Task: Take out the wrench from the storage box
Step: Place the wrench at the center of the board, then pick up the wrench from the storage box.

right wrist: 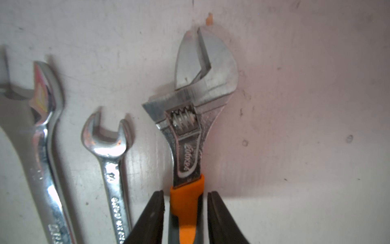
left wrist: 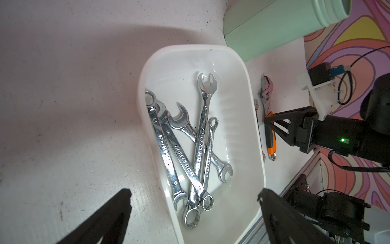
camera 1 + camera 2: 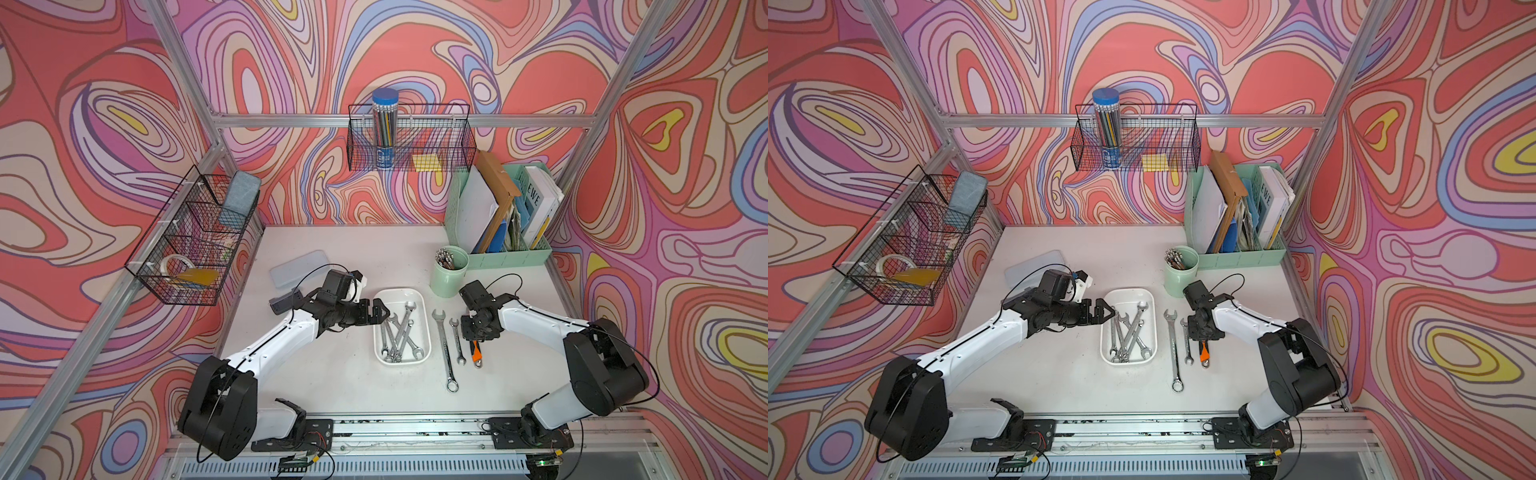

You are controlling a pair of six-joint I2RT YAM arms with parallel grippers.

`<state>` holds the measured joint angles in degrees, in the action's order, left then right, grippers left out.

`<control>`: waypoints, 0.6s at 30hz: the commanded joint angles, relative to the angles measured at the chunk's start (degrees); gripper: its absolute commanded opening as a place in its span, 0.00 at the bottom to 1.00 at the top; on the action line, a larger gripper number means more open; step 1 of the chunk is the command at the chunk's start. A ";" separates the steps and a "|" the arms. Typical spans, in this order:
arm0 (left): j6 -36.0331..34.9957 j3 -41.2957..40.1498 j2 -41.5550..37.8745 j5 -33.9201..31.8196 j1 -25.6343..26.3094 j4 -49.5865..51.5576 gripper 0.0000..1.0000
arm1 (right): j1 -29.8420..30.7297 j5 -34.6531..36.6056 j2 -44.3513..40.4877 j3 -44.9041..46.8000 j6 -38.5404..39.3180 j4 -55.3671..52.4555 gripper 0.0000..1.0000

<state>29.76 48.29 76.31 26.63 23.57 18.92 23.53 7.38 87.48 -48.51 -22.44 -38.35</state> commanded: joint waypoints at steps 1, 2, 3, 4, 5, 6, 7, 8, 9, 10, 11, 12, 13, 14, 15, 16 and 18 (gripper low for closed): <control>-1.63 2.24 -0.55 -0.46 -0.31 1.97 0.99 | -0.29 -1.14 -4.09 -3.12 0.20 -1.87 0.41; -1.90 2.40 -0.63 -0.60 -0.31 2.44 0.99 | -0.25 -2.12 -4.87 -3.78 0.07 -2.15 0.42; -2.11 2.56 -0.68 -0.84 -0.32 3.03 0.99 | -0.11 -3.20 -5.60 -4.16 -0.44 -2.09 0.44; -2.33 2.69 -0.79 -1.03 -0.34 3.49 0.99 | 0.17 -3.89 -6.26 -4.66 -0.98 -2.06 0.45; -2.50 2.69 -1.05 -1.27 -0.29 3.90 0.99 | 1.03 -4.41 -6.93 -5.60 -2.11 -2.16 0.45; -2.64 2.60 -1.39 -1.53 -0.35 4.24 0.99 | 2.23 -4.24 -7.19 -6.59 -3.30 -2.49 0.46; -2.70 2.39 -1.72 -1.73 -0.30 4.41 0.99 | 3.58 -3.81 -7.16 -7.52 -4.59 -2.68 0.46; -2.76 2.18 -2.06 -2.04 -0.29 4.65 0.99 | 5.36 -3.49 -6.99 -8.67 -6.20 -2.69 0.46; -2.88 2.11 -2.33 -2.37 -0.36 4.94 0.99 | 7.40 -3.23 -6.57 -9.85 -7.96 -2.27 0.46; -3.10 2.14 -2.55 -2.78 -0.33 5.41 0.99 | 9.33 -2.77 -6.07 -10.73 -9.52 -1.93 0.47; -3.13 2.07 -2.81 -3.08 -0.32 5.91 0.99 | 11.60 -2.24 -5.22 -11.90 -11.20 -1.53 0.47; -3.30 2.11 -3.05 -3.36 -0.33 6.32 0.99 | 13.55 -1.83 -4.40 -12.83 -12.63 -1.08 0.47; -3.46 1.97 -3.26 -3.73 -0.34 6.76 0.99 | 15.53 -1.53 -3.36 -13.99 -14.02 -0.18 0.47; -3.53 1.76 -3.51 -3.95 -0.31 7.07 0.99 | 17.50 -1.18 -2.03 -15.00 -15.71 0.58 0.47; -3.53 1.50 -3.67 -4.07 -0.37 7.17 0.99 | 19.16 -0.82 -0.61 -15.64 -17.14 1.33 0.47; -3.49 1.23 -3.87 -4.10 -0.33 7.10 0.99 | 20.64 -0.41 1.27 -16.64 -18.35 1.73 0.47; -3.31 0.70 -4.24 -4.05 -0.29 6.88 0.99 | 22.56 0.98 5.29 -19.27 -20.82 1.13 0.46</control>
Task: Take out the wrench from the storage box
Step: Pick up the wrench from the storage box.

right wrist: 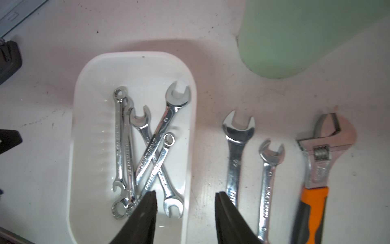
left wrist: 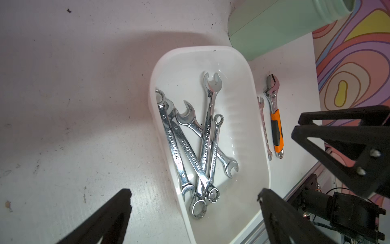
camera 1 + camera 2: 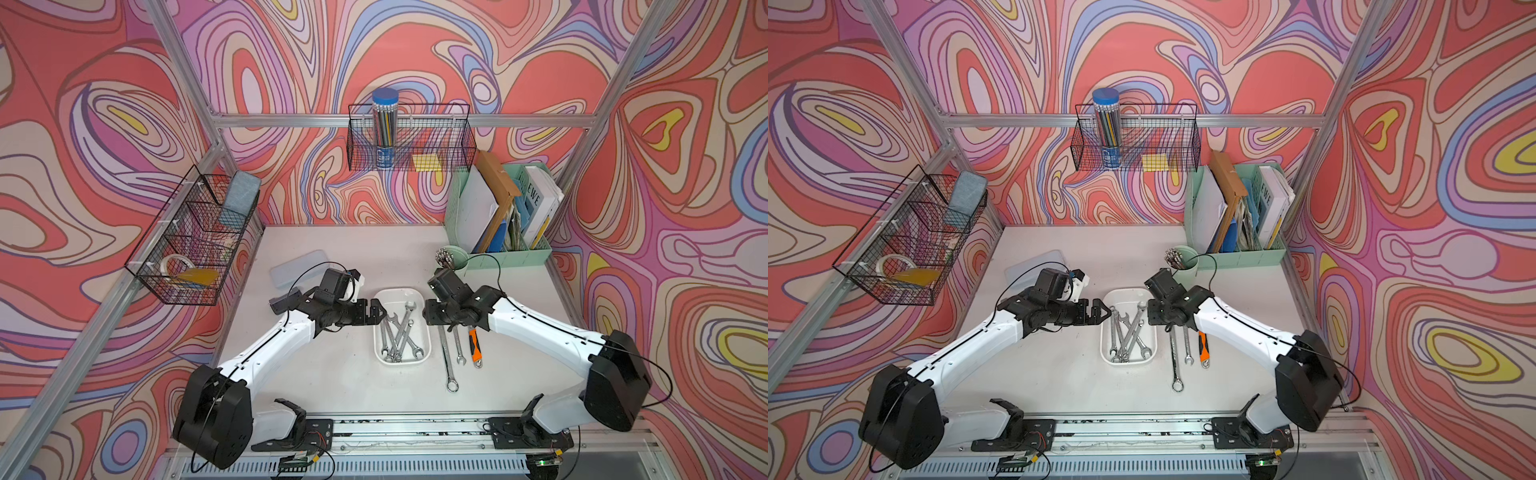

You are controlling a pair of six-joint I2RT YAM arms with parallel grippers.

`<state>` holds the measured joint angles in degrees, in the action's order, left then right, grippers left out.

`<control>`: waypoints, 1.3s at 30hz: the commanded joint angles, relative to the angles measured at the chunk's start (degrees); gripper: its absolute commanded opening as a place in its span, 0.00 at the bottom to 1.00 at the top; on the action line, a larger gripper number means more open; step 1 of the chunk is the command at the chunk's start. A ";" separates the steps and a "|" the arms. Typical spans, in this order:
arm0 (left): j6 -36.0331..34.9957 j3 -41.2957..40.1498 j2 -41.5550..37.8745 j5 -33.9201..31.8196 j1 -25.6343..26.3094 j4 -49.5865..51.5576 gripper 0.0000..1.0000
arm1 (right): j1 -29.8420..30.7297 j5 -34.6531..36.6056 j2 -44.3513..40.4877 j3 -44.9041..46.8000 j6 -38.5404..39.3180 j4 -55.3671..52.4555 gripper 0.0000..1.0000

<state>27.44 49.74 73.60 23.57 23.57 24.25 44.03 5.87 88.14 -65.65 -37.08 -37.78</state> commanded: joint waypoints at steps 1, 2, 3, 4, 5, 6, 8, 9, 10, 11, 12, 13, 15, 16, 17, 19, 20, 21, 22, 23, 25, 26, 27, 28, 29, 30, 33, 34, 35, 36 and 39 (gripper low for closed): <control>-0.79 -1.05 -1.85 -0.94 -0.30 1.31 0.99 | 2.44 2.81 6.23 -3.18 -6.95 0.22 0.45; -0.80 -1.35 -2.10 -1.03 -0.36 1.21 0.99 | 2.77 2.95 7.58 -3.98 -7.69 0.40 0.45; -0.71 -1.56 -2.36 -1.16 -0.34 1.14 0.99 | 2.97 3.05 8.59 -4.11 -8.43 1.15 0.44; -0.69 -1.83 -2.56 -1.23 -0.37 1.13 0.99 | 2.98 2.67 9.43 -4.05 -8.85 2.05 0.43; -0.66 -2.11 -2.72 -1.33 -0.33 1.06 0.99 | 2.98 1.97 10.50 -4.29 -9.05 2.78 0.42; -0.74 -2.29 -2.85 -1.29 -0.34 1.07 0.99 | 3.26 1.65 11.82 -5.21 -9.07 2.46 0.42; -0.89 -2.58 -2.85 -1.31 -0.36 0.85 0.99 | 3.67 2.26 14.91 -7.15 -9.29 0.91 0.42; -0.84 -2.69 -2.79 -1.35 -0.36 0.78 0.99 | 3.72 2.22 16.01 -7.54 -9.60 0.78 0.42; -0.87 -2.71 -2.63 -1.27 -0.44 0.62 0.99 | 3.73 2.13 16.72 -7.55 -9.86 1.01 0.41; -0.83 -2.71 -2.51 -1.12 -0.41 0.49 0.99 | 3.71 2.19 17.48 -7.43 -10.44 1.08 0.40; -0.81 -2.80 -2.34 -1.07 -0.37 0.29 0.99 | 3.74 2.28 18.32 -7.54 -10.89 0.73 0.38; -0.85 -2.88 -2.17 -1.01 -0.38 0.19 0.99 | 3.69 2.22 19.12 -7.51 -11.04 0.61 0.37; -0.85 -2.98 -1.85 -0.91 -0.37 -0.25 0.99 | 3.75 2.79 20.50 -8.03 -11.12 -0.18 0.35; -0.93 -2.93 -1.64 -0.82 -0.45 -0.34 0.99 | 3.76 3.33 21.06 -8.31 -11.27 -0.75 0.34; -1.00 -2.82 -1.49 -0.82 -0.41 -0.30 0.99 | 3.70 3.44 21.43 -8.36 -11.35 -0.76 0.34; -1.16 -2.72 -1.36 -0.76 -0.42 -0.43 0.99 | 3.70 3.06 22.08 -8.49 -11.50 -0.31 0.33; -1.34 -2.71 -1.25 -0.73 -0.39 -0.43 0.99 | 3.66 2.53 22.67 -8.56 -11.54 -0.02 0.33; -1.41 -2.65 -1.19 -0.85 -0.38 -0.35 0.99 | 3.68 2.11 23.15 -8.62 -11.54 0.15 0.33; -1.52 -2.56 -1.16 -0.79 -0.51 -0.26 0.99 | 3.64 1.67 23.54 -8.76 -11.62 0.48 0.33; -1.68 -2.54 -1.09 -0.98 -0.51 -0.24 0.99 | 3.58 1.37 23.84 -8.73 -11.70 0.89 0.33; -1.79 -2.63 -1.05 -0.89 -0.47 -0.17 0.99 | 3.38 1.10 24.11 -8.80 -11.85 1.43 0.33; -1.82 -2.71 -1.09 -0.91 -0.52 -0.26 0.99 | 3.27 0.83 24.25 -8.93 -11.88 1.57 0.33; -1.79 -2.80 -1.02 -0.89 -0.47 -0.28 0.99 | 3.17 0.52 24.51 -8.97 -12.01 1.57 0.33; -1.84 -2.89 -1.00 -0.84 -0.56 -0.34 0.99 | 3.09 0.24 24.79 -8.97 -12.21 1.57 0.32; -1.83 -2.89 -0.91 -0.84 -0.47 -0.43 0.99 | 3.03 -0.01 25.09 -9.02 -12.50 1.72 0.32; -1.81 -2.98 -0.79 -0.87 -0.55 -0.53 0.99 | 2.99 -0.59 25.32 -8.78 -12.94 2.12 0.32; -1.78 -2.98 -0.40 -0.64 -0.60 -0.70 0.99 | 2.81 -1.81 25.35 -8.26 -13.39 4.02 0.29; -1.83 -2.90 -0.31 -0.67 -0.56 -0.67 0.99 | 2.77 -1.90 25.28 -8.26 -13.38 4.27 0.28; -1.88 -2.89 -0.26 -0.76 -0.62 -0.74 0.99 | 2.70 -2.04 25.33 -8.27 -13.46 4.17 0.26; -1.97 -2.89 -0.20 -0.74 -0.59 -0.74 0.99 | 2.59 -2.23 25.42 -8.09 -13.63 4.43 0.25; -2.12 -2.74 0.11 -0.78 -0.57 -0.80 0.99 | 2.46 -2.96 25.28 -7.55 -13.94 5.28 0.21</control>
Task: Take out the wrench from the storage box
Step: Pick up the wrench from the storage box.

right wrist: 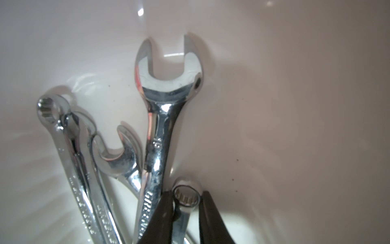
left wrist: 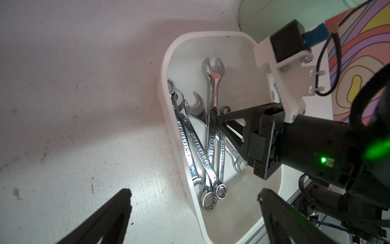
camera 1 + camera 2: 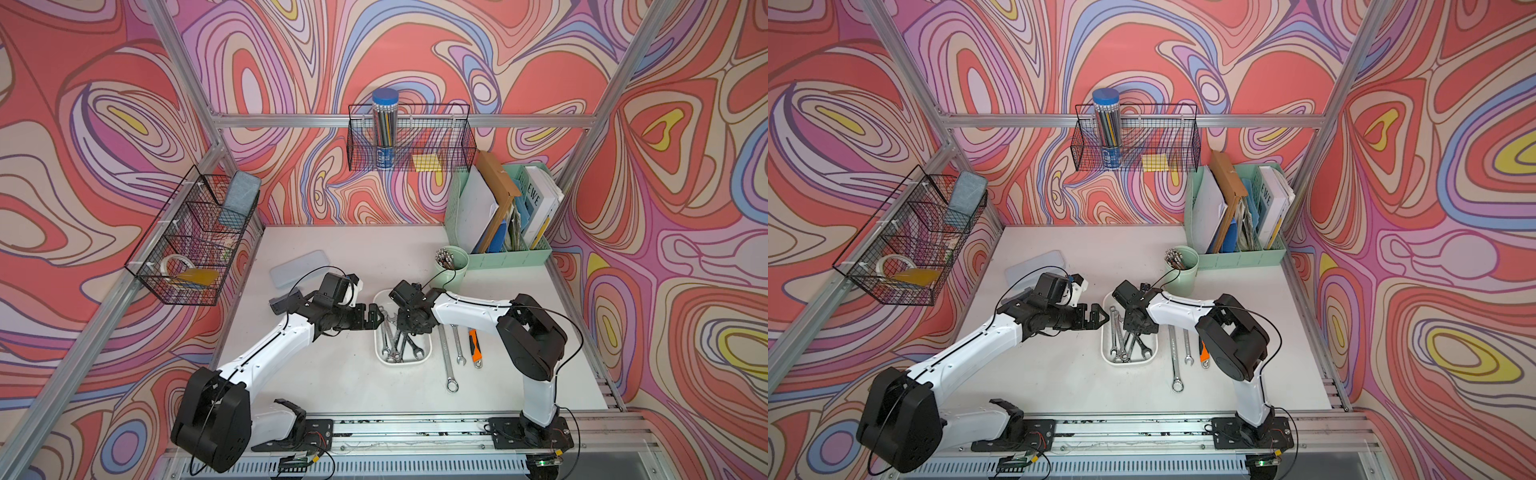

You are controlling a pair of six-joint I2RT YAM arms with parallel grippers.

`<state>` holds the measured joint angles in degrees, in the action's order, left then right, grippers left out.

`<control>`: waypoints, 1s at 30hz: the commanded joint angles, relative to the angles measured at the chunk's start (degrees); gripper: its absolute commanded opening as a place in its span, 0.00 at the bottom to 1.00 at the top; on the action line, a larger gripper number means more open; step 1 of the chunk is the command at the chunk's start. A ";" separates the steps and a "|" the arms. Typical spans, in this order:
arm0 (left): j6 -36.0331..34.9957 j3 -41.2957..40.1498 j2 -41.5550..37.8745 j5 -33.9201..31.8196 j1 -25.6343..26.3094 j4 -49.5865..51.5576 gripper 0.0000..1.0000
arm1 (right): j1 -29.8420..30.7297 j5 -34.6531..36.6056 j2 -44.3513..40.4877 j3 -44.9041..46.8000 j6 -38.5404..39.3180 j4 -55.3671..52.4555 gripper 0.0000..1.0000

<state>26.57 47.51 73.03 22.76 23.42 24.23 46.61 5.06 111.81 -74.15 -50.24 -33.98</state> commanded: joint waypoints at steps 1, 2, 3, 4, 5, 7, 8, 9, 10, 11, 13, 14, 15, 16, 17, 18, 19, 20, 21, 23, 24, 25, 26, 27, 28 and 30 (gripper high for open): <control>-1.09 -0.57 0.72 0.15 -0.40 -0.89 0.99 | -0.12 -2.13 1.73 0.83 -0.74 1.35 0.20; -1.08 -0.57 0.88 0.20 -0.40 -0.87 0.99 | -0.12 -2.14 1.77 0.85 -0.80 1.39 0.19; -0.99 -0.57 0.96 0.34 -0.40 -0.98 0.99 | -0.13 -2.24 1.77 0.96 -0.89 1.59 0.17; -0.95 -0.65 0.99 0.42 -0.44 -1.06 0.99 | -0.12 -2.15 1.66 1.12 -0.99 1.99 0.15; -0.90 -0.74 1.05 0.44 -0.46 -1.28 0.99 | -0.16 -2.11 1.44 1.35 -1.17 2.66 0.14; -0.88 -0.82 1.14 0.44 -0.42 -1.21 0.99 | -0.12 -1.99 1.04 1.51 -1.34 3.44 0.12; -0.93 -0.84 1.14 0.37 -0.44 -1.25 0.99 | -0.12 -1.90 0.66 1.55 -1.36 4.01 0.12; -0.90 -0.97 1.06 0.38 -0.45 -1.28 0.99 | -0.12 -1.90 0.41 1.57 -1.43 4.57 0.11; -0.91 -1.05 1.06 0.35 -0.43 -1.22 0.99 | -0.16 -1.94 0.08 1.64 -1.45 5.19 0.11; -0.94 -1.01 1.06 0.35 -0.40 -1.20 0.99 | -0.12 -1.98 -0.05 1.64 -1.44 5.49 0.10; -0.93 -1.10 1.06 0.37 -0.41 -1.20 0.99 | -0.12 -2.07 -0.40 1.64 -1.50 5.75 0.09; -0.88 -1.14 1.06 0.39 -0.41 -1.29 0.99 | -0.12 -2.09 -0.62 1.78 -1.58 6.06 0.08; -0.82 -1.21 1.06 0.43 -0.39 -1.31 0.99 | -0.12 -1.93 -0.93 1.90 -1.61 6.39 0.07; -0.84 -1.19 1.06 0.44 -0.44 -1.38 0.99 | -0.12 -1.81 -1.32 1.96 -1.67 6.47 0.06; -0.85 -1.19 1.14 0.39 -0.45 -1.43 0.99 | -0.12 -1.62 -1.49 1.97 -1.68 6.55 0.05; -0.74 -1.26 1.14 0.47 -0.40 -1.49 0.99 | -0.14 -1.25 -1.81 1.88 -1.70 6.39 0.04; -0.80 -1.19 1.14 0.53 -0.45 -1.47 0.99 | -0.12 -1.19 -2.16 1.96 -1.86 6.53 0.03; -0.68 -1.20 1.14 0.47 -0.39 -1.53 0.99 | -0.12 -1.19 -2.40 2.06 -1.94 6.80 0.02; -0.66 -1.19 1.14 0.50 -0.39 -1.62 0.99 | -0.13 -0.99 -2.73 2.08 -1.97 6.82 0.01; -0.77 -1.23 1.14 0.48 -0.44 -1.47 0.99 | -0.12 -0.97 -3.09 2.30 -1.97 7.09 0.00; -0.73 -1.19 1.14 0.47 -0.44 -1.47 0.99 | -0.12 -1.02 -3.17 2.34 -1.97 7.02 0.00; -0.69 -1.24 1.14 0.44 -0.45 -1.49 0.99 | -0.12 -1.01 -3.16 2.43 -1.97 7.06 0.00; -0.64 -1.19 1.14 0.49 -0.47 -1.39 0.99 | -0.12 -1.12 -3.09 2.59 -1.97 7.23 0.00; -0.65 -1.27 1.14 0.45 -0.42 -1.38 0.99 | -0.12 -1.19 -3.03 2.53 -1.97 7.30 0.00; -0.72 -1.28 1.14 0.49 -0.40 -1.38 0.99 | -0.12 -1.19 -2.94 2.40 -1.81 7.24 0.00; -0.64 -1.20 1.10 0.50 -0.41 -1.38 0.99 | -0.12 -1.20 -3.22 2.17 -1.54 7.18 0.00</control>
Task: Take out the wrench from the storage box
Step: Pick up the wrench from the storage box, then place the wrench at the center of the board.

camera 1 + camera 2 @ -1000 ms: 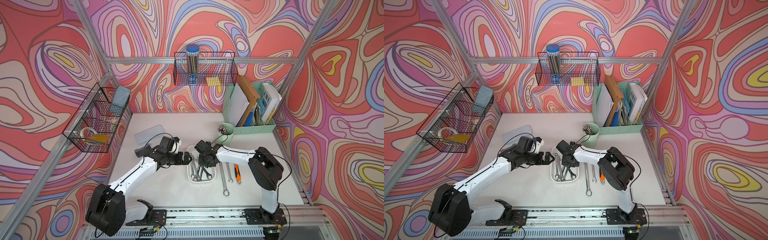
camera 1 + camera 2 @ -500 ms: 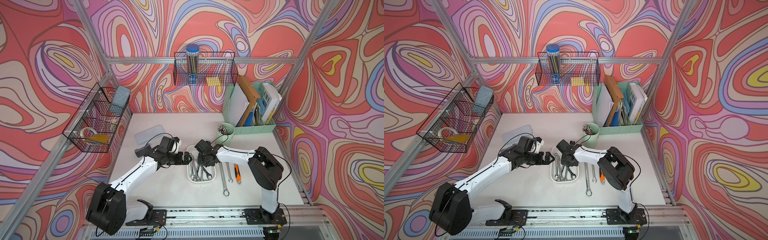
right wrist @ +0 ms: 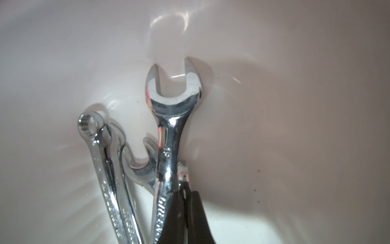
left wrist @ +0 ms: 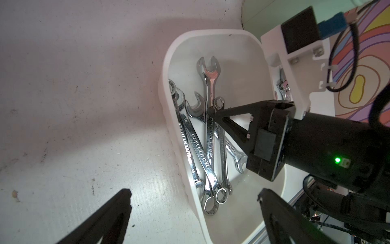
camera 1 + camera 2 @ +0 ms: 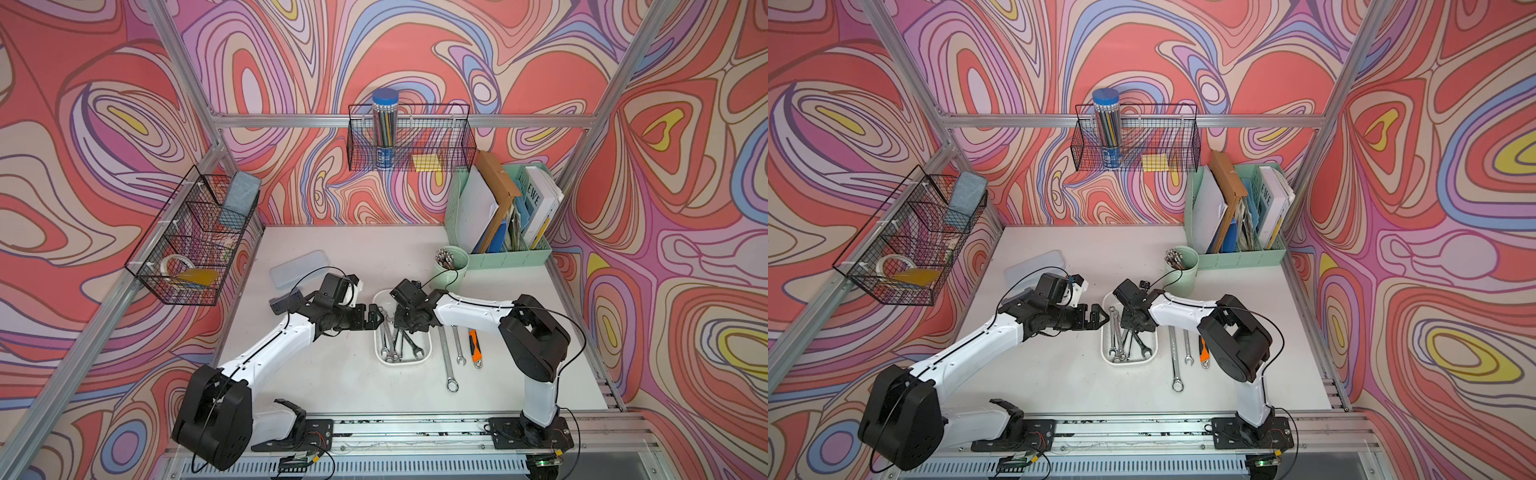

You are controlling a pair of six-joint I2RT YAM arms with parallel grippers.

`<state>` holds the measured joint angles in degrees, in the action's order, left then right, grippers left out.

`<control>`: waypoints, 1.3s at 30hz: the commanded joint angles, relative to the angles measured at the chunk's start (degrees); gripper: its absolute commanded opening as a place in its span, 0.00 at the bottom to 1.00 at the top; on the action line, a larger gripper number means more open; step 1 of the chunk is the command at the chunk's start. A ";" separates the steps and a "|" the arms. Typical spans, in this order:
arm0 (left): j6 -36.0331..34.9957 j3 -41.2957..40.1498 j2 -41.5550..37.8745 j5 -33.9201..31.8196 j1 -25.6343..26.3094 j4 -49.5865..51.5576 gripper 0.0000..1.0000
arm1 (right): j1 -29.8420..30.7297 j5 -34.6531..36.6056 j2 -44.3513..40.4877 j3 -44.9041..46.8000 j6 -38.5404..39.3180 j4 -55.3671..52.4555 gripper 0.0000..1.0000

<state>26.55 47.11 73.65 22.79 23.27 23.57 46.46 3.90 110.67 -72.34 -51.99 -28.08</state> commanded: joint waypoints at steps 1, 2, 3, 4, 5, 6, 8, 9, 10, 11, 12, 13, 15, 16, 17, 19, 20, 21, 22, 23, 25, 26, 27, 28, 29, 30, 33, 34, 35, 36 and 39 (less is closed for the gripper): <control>-0.58 -0.79 0.47 0.43 -0.28 -0.72 0.99 | 0.03 0.12 -2.38 0.12 0.46 1.23 0.00; -0.53 -0.80 0.45 0.43 -0.31 -0.72 0.99 | 0.02 0.30 -2.78 -0.11 0.64 1.06 0.00; -0.53 -0.64 0.44 0.46 -0.31 -0.72 0.99 | 0.04 0.56 -3.39 -0.44 0.82 0.69 0.00; -0.50 -0.55 0.44 0.52 -0.29 -0.72 0.99 | 0.04 0.67 -4.05 -0.73 1.03 0.30 0.00; -0.44 -0.46 0.49 0.71 -0.28 -0.78 0.99 | 0.04 0.74 -4.74 -1.03 1.14 -0.03 0.00; -0.44 -0.20 0.53 0.82 -0.28 -0.59 0.99 | 0.12 0.82 -5.66 -1.13 1.23 -0.26 0.00; -0.45 0.07 0.32 1.06 -0.27 -0.38 0.99 | 0.05 1.08 -7.54 -1.14 1.55 -1.11 0.00; -0.44 0.30 0.21 1.19 -0.25 -0.24 0.99 | 0.11 1.36 -8.69 -1.13 2.03 -2.06 0.00; -0.45 0.41 0.02 1.21 -0.29 -0.24 0.99 | 0.11 1.12 -8.81 -1.02 2.53 -2.91 0.00; -0.53 0.48 -0.16 1.26 -0.27 -0.13 0.99 | 0.08 1.02 -10.63 -1.11 3.06 -3.96 0.00; -0.46 0.57 -0.24 1.36 -0.31 -0.13 0.99 | 0.08 1.46 -11.66 -1.12 3.65 -5.26 0.00; -0.57 0.81 -0.18 1.45 -0.26 0.04 0.99 | 0.04 2.04 -12.82 -1.01 4.09 -6.51 0.00; -0.67 1.21 0.07 1.77 -0.27 0.33 0.99 | 0.04 4.22 -15.40 -0.81 5.52 -8.39 0.00; -0.53 1.37 0.18 1.94 -0.27 0.33 0.99 | -0.17 5.43 -16.38 -1.19 6.54 -10.12 0.00; -0.58 1.57 0.25 2.14 -0.24 0.38 0.99 | -0.29 6.30 -17.18 -1.85 7.45 -11.90 0.00; -0.44 1.89 0.36 2.59 -0.29 0.42 0.99 | -0.96 7.33 -18.97 -2.78 9.32 -15.77 0.00; -0.39 2.02 0.41 2.85 -0.29 0.31 0.99 | -1.50 7.43 -20.22 -2.56 10.28 -17.12 0.00; -0.21 2.18 0.44 3.19 -0.25 0.10 0.99 | -2.25 7.44 -21.57 -2.08 11.14 -18.56 0.00; 0.03 2.33 0.49 3.61 -0.25 -0.19 0.99 | -3.23 7.15 -22.94 -1.31 12.38 -19.52 0.00; 0.30 2.47 0.53 4.00 -0.32 -0.55 0.99 | -4.20 6.74 -24.18 -0.36 13.75 -20.37 0.00; 1.30 2.72 0.62 5.07 -0.26 -1.10 0.99 | -6.78 5.02 -26.72 1.52 16.95 -21.90 0.00; 1.98 2.71 0.54 5.80 -0.08 -1.80 0.99 | -8.53 3.94 -27.95 2.45 18.91 -23.42 0.00; 2.47 2.60 0.45 6.12 0.17 -2.47 0.99 | -10.01 3.34 -28.94 3.03 20.54 -25.02 0.00; 2.89 2.57 0.36 6.10 0.47 -2.85 0.99 | -11.07 3.10 -29.48 3.42 21.62 -26.14 0.00; 3.26 2.62 0.40 6.10 0.93 -3.17 0.99 | -12.33 3.02 -30.32 3.83 23.31 -27.71 0.00; 3.56 2.78 0.60 6.21 1.27 -3.39 0.99 | -13.83 3.24 -31.13 4.29 24.84 -28.99 0.00; 4.19 3.07 1.44 6.04 2.11 -3.99 0.99 | -18.76 2.58 -32.54 6.58 29.43 -29.88 0.00; 4.27 3.29 1.70 5.95 2.37 -4.01 0.99 | -20.46 2.00 -32.57 7.44 30.93 -29.56 0.00; 4.29 3.61 2.06 5.95 2.63 -3.98 0.99 | -22.45 1.32 -32.31 8.41 32.33 -29.04 0.00; 4.36 3.82 2.33 5.76 2.90 -3.82 0.99 | -23.62 1.15 -31.82 9.20 33.59 -28.37 0.00; 4.81 4.51 2.64 5.64 3.10 -3.49 0.99 | -25.71 1.52 -29.53 9.71 36.58 -26.82 0.00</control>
<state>30.48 49.58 75.68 28.01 26.00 20.93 22.11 6.20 79.50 -63.16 -21.61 -55.51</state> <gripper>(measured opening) 0.988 0.055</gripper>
